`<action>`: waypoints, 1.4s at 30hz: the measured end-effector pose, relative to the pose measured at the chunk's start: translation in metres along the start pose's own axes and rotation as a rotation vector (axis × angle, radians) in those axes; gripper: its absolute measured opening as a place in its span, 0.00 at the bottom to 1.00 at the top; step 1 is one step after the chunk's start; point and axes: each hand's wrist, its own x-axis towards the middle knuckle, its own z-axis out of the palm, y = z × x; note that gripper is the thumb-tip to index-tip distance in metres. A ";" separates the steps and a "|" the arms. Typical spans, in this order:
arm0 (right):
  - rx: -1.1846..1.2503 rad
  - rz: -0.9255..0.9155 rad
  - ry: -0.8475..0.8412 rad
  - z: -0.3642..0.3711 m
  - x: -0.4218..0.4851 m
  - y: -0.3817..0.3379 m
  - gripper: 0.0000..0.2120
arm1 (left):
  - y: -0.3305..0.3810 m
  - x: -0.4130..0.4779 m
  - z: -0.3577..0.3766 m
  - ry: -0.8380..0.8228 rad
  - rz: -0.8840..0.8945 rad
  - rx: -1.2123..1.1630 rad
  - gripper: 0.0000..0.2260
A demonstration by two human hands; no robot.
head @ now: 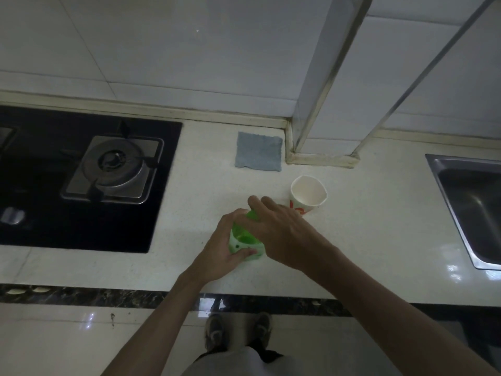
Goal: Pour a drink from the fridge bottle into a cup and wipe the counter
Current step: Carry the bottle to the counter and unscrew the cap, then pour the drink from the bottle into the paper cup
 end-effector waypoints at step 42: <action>0.710 0.885 0.187 0.160 -0.164 0.072 0.30 | -0.001 0.000 0.003 0.068 -0.038 0.006 0.45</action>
